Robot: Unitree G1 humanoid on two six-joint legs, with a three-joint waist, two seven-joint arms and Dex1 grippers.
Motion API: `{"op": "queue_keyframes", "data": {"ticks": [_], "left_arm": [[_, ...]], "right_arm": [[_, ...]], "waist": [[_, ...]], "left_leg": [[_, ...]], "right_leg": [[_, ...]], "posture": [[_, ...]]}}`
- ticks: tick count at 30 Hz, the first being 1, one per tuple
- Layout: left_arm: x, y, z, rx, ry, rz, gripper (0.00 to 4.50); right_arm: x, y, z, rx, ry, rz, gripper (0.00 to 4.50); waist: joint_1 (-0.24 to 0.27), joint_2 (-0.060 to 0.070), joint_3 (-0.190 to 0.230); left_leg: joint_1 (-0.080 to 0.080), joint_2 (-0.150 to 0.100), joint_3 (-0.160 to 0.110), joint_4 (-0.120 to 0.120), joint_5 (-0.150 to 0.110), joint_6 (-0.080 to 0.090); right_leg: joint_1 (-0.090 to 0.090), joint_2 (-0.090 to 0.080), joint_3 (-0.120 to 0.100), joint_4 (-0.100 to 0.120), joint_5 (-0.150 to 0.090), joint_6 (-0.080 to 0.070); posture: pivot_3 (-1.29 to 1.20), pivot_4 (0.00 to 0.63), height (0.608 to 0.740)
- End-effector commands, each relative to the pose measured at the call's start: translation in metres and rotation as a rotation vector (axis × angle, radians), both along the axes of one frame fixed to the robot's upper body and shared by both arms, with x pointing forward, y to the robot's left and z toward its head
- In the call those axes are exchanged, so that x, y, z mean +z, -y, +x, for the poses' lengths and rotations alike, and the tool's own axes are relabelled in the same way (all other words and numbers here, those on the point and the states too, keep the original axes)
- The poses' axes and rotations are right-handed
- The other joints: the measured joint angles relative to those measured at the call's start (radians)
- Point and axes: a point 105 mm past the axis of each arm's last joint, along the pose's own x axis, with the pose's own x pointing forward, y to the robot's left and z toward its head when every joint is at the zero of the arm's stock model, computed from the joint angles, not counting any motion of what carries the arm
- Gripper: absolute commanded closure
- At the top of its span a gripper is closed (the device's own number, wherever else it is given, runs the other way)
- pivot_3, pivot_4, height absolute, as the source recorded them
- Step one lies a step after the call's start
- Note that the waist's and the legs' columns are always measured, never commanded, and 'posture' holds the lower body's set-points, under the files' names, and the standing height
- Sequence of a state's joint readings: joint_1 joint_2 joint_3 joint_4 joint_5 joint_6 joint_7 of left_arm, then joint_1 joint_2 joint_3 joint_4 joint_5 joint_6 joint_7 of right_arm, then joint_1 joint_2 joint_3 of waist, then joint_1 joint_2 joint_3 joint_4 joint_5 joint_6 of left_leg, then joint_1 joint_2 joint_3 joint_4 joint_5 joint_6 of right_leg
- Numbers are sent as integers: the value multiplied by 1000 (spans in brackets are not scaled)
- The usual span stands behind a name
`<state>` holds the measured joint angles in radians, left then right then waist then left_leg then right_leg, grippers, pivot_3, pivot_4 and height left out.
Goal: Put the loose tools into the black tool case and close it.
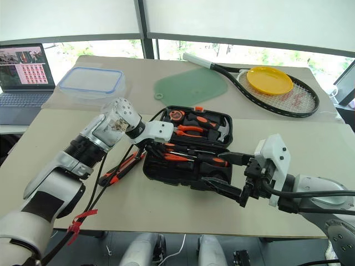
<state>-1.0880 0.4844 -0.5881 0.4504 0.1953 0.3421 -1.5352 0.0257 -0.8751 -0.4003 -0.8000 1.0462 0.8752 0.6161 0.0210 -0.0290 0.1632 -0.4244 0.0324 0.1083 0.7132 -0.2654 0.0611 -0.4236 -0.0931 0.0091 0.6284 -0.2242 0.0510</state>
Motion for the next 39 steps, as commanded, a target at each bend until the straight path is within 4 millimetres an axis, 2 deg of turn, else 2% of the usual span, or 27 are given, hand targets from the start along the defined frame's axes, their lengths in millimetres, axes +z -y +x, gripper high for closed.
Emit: {"op": "queue_keyframes", "data": {"ticks": [1, 3, 6, 10, 15, 18, 21, 24, 31, 39], "left_arm": [[-6, 3, -5, -10, -44, 7, 3091], [2, 5, -8, -10, -58, -27, 2495], [31, 1, -15, -6, -75, -123, 1520], [61, -14, -29, 6, -98, -251, 1520], [66, -31, -39, 1, -108, -360, 1520], [47, -29, -28, 22, -65, -497, 2237], [34, -21, -20, 25, -43, -599, 3350], [21, -19, -19, 10, -48, -601, 4422], [0, -12, -4, 68, 30, -625, 4466], [-25, -10, -6, 69, -4, -593, 4466]], "right_arm": [[10, -4, -4, 13, 57, 22, 0], [8, -3, -4, 9, 54, 25, 0], [6, -3, -4, 11, 41, 34, 0], [3, -3, -4, 15, 28, 31, 0], [4, 1, -2, 10, 21, 32, 0], [6, 2, -2, 17, 16, 21, 0], [8, 4, -1, 23, 16, 6, 0], [10, 6, -1, 26, 15, 0, 0], [8, 7, -4, 23, 1, -6, 0], [8, 8, -3, 18, -1, -8, 0]], "waist": [[0, 0, 0], [-1, 0, 0], [-6, 0, 0], [-15, 0, 0], [-12, 1, -1], [-4, 1, -1], [2, 1, 0], [2, 1, 0], [-3, 1, 0], [-6, 1, 0]], "left_leg": [[0, 0, 0, 0, 0, 0], [0, 0, 0, 0, 0, 0], [-1, 0, 0, 0, 0, 0], [-2, 1, 0, 0, 0, 0], [1, 1, 0, 0, 0, 0], [1, 0, 0, 0, 0, 0], [0, 0, 0, 2, -1, 1], [-1, 0, 0, 2, -1, 1], [0, 0, 0, 2, -1, 1], [0, 0, 0, 2, -1, 1]], "right_leg": [[0, 0, 0, 0, 0, 0], [0, 0, 0, 0, 0, 0], [-1, 0, 0, 0, 0, 0], [-3, 1, 1, 1, 0, 0], [-1, 0, 1, 1, -1, 0], [0, -1, 1, 1, -1, 1], [1, -1, 1, 1, 0, 2], [0, -1, 1, 1, 0, 2], [0, -1, 1, 0, 0, 2], [0, -1, 1, 0, 0, 2]], "posture": [[0, 150, 738], [0, 150, 738], [0, 150, 738], [0, 150, 738], [0, 150, 738], [0, 150, 738], [0, 150, 738], [0, 150, 738], [0, 150, 738], [0, 150, 738]]}}
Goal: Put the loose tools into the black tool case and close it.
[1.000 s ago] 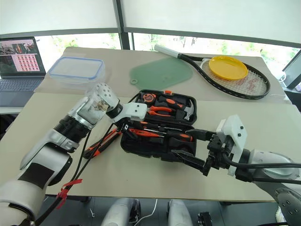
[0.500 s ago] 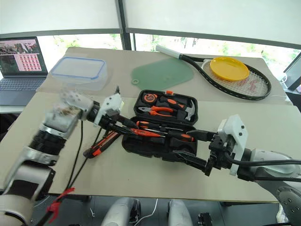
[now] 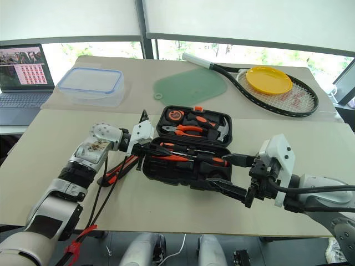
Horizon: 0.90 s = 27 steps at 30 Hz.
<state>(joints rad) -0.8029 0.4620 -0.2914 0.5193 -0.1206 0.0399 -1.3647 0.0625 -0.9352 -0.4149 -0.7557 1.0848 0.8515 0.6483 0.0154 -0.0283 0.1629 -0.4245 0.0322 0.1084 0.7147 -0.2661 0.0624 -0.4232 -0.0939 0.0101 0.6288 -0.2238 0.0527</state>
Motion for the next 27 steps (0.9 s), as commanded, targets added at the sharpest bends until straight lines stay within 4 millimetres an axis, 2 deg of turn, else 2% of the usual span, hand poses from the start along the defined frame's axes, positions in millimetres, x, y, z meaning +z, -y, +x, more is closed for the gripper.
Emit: {"op": "queue_keyframes", "data": {"ticks": [1, 5, 14, 27], "left_arm": [[-11, 3, -2, -11, -4, 4, 4466], [-22, 4, -1, -12, -7, 28, 4466], [-29, 2, 4, 18, -40, 38, 4466], [-46, -3, -5, -7, -44, 95, 4466]], "right_arm": [[11, 0, -1, 8, 47, -3, 0], [11, 0, -2, 6, 46, -2, 0], [10, -2, -1, 3, 44, 5, 0], [10, -1, 5, 3, 47, 10, 0]], "waist": [[0, 0, 0], [3, 1, -1], [4, 1, -3], [0, 2, -10]], "left_leg": [[0, 0, 0, 0, 0, 0], [1, 0, 0, 0, 0, 0], [2, 0, 0, 0, 0, 0], [3, 0, 0, 0, 0, 0]], "right_leg": [[0, 0, 0, 0, 0, 0], [1, 0, 0, 0, 0, 0], [2, -1, 0, 0, 0, 0], [3, -1, 0, 0, 0, 0]], "posture": [[0, 150, 738], [0, 150, 738], [0, 150, 738], [0, 150, 738]]}}
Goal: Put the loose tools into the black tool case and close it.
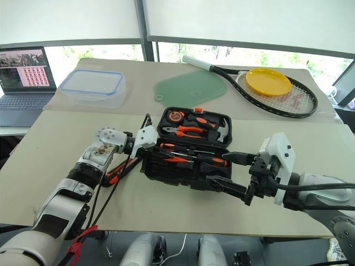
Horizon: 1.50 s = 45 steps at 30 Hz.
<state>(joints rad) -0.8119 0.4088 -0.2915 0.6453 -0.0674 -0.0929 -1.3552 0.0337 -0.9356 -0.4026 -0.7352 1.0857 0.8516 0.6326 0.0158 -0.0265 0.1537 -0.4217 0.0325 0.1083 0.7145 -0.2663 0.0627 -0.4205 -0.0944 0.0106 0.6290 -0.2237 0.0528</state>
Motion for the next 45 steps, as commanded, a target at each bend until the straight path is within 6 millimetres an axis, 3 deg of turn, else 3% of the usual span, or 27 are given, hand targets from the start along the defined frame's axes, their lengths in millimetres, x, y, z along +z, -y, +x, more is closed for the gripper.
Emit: {"op": "queue_keyframes", "data": {"ticks": [1, 11, 16, 19, 22, 24, 27, 29, 30, 34, 38, 40, 45], "left_arm": [[-31, -8, -8, 11, -67, 90, 4466], [-49, -14, -7, 14, -72, 177, 4466], [-33, -15, -2, 35, -70, 131, 4466], [8, -24, 7, 109, -83, 7, 3759], [43, -39, 6, 175, -100, -100, 2655], [80, -71, -8, 280, -93, -192, 1943], [102, -110, -36, 431, -98, -216, 838], [99, -139, -58, 549, -110, -171, 202], [94, -155, -70, 612, -124, -139, 96], [76, -204, -106, 820, -164, -43, 96], [62, -231, -118, 953, -152, 54, 96], [61, -227, -118, 952, -163, 95, 96], [62, -183, -108, 853, -294, 101, 96]], "right_arm": [[8, -2, 0, 19, 37, 4, 0], [7, -4, 0, 20, 36, 2, 0], [6, -4, 1, 22, 37, 0, 0], [5, -7, 3, 42, 44, -14, 0], [4, -8, 7, 62, 65, -34, 0], [7, -10, 14, 80, 89, -39, 0], [8, -12, 18, 127, 99, -45, 0], [7, -13, 18, 167, 99, -59, 0], [8, -13, 18, 186, 98, -65, 0], [9, -13, 20, 253, 102, -87, 0], [11, -15, 23, 298, 101, -98, 0], [13, -16, 24, 316, 103, -101, 0], [16, -17, 25, 329, 141, -136, 0]], "waist": [[0, 0, -2], [-1, 0, -18], [-3, 0, -18], [-4, 0, -18], [-17, 0, -17], [-24, -1, -17], [-40, -1, -15], [-40, 0, -14], [-38, 1, -14], [-21, -1, -12], [0, -3, -11], [7, -3, -11], [10, -3, -11]], "left_leg": [[0, 0, 0, 0, 0, 0], [4, 0, 0, -1, 0, 0], [10, 1, 0, -3, -1, 0], [10, 1, 0, -3, -1, 0], [3, 2, 1, -3, 0, 0], [-2, 2, 1, -3, 0, 0], [-2, 4, 1, -4, 0, -1], [-1, 3, 1, -4, 0, -1], [0, 3, 2, -5, -1, -1], [1, 2, 3, -5, -1, -1], [4, 2, 1, -5, -1, -3], [6, 2, 1, -5, -5, -10], [6, 0, 1, -8, -5, -10]], "right_leg": [[0, 0, 0, 0, 0, 0], [4, 0, 0, -1, 0, -1], [10, 0, 0, -3, -1, -1], [10, 0, 0, -3, -1, -1], [1, 1, 1, 0, -1, -2], [-5, 1, 1, 1, -1, -2], [-5, 2, 2, 0, -1, -2], [-5, 1, 2, -1, -2, -1], [-4, 1, 2, -1, -2, -1], [-3, -2, 0, -1, -3, 0], [-4, -5, -5, -3, -9, -12], [-3, -8, -7, -3, -9, -13], [-3, -13, -12, -2, -9, -13]], "posture": [[0, 150, 738], [0, 150, 738], [0, 150, 738], [0, 150, 738], [0, 150, 738], [0, 150, 738], [0, 150, 738], [0, 150, 738], [0, 150, 738], [0, 150, 738], [0, 150, 738], [0, 150, 738], [0, 150, 738]]}}
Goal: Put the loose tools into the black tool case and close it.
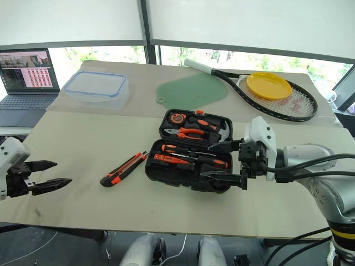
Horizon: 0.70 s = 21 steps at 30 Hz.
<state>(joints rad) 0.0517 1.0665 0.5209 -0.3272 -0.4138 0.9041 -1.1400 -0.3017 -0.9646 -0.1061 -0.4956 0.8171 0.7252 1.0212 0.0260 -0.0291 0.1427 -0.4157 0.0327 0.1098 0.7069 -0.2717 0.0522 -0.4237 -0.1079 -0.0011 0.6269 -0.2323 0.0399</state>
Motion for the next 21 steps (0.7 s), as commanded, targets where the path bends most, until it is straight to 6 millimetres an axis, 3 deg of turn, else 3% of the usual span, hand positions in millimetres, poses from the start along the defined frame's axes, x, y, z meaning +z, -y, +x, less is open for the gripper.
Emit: {"op": "queue_keyframes", "data": {"ticks": [1, 3, 8, 12, 21], "left_arm": [[3, 42, 2, -114, -99, -33, 96], [0, 56, 4, -165, -145, -10, 96], [-19, 73, 20, -218, -224, 115, 96], [-37, 73, 39, -219, -229, 228, 96], [-59, 94, 50, -293, -286, 261, 96]], "right_arm": [[10, 1, 0, 4, 88, -20, 0], [11, 1, 0, -6, 99, -19, 0], [8, -3, -6, -6, 111, -27, 0], [6, -5, -8, -36, 121, -11, 0], [5, -9, -12, -87, 132, 30, 0]], "waist": [[-2, 0, 0], [-8, 0, 0], [-17, 0, 0], [-17, -1, 0], [-5, -2, 1]], "left_leg": [[0, 0, 0, 0, 0, 0], [0, 0, 2, -1, 4, 7], [1, -1, 3, -9, 8, 3], [1, 0, 3, -11, 9, 1], [1, 0, 2, -10, 9, 1]], "right_leg": [[0, 0, -1, 0, 0, 0], [2, 0, -1, 3, 3, 4], [0, 4, -1, 2, 4, 4], [0, 11, 1, 2, 3, 2], [0, 12, 1, 2, 2, 2]], "posture": [[0, 150, 738], [0, 150, 738], [0, 150, 738], [0, 150, 738], [0, 150, 738]]}}
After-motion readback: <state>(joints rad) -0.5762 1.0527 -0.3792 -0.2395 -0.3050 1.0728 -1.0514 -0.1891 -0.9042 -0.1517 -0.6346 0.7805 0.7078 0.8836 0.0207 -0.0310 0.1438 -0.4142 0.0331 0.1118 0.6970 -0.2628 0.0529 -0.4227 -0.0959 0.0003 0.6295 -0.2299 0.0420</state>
